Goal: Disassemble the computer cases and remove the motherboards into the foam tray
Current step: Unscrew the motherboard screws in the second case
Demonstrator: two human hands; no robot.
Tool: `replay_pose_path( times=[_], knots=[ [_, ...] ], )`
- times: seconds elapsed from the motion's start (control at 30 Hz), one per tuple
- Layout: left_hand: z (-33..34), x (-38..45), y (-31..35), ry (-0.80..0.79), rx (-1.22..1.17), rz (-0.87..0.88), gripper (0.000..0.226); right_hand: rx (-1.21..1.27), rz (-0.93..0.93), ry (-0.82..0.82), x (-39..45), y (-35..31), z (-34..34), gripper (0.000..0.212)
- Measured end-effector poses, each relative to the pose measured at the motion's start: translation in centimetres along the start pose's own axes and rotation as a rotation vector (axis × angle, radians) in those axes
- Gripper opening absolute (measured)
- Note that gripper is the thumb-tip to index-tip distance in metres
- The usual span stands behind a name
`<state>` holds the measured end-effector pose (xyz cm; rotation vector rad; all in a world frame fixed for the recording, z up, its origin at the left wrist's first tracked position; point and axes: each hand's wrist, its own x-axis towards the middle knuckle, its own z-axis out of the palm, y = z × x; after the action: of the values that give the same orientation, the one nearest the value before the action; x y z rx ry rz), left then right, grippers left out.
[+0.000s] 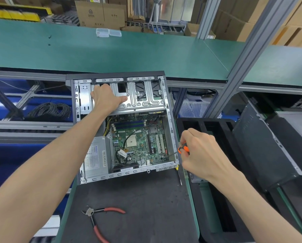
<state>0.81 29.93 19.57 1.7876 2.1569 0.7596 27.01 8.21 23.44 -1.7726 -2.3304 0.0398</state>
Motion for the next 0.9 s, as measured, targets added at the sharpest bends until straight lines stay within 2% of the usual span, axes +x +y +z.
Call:
replay_pose_path(
  times=[0.9],
  knots=[
    [-0.05, -0.08, 0.13, 0.002, 0.015, 0.009, 0.062, 0.070, 0.056, 0.061, -0.56, 0.25, 0.21, 0.009]
  ],
)
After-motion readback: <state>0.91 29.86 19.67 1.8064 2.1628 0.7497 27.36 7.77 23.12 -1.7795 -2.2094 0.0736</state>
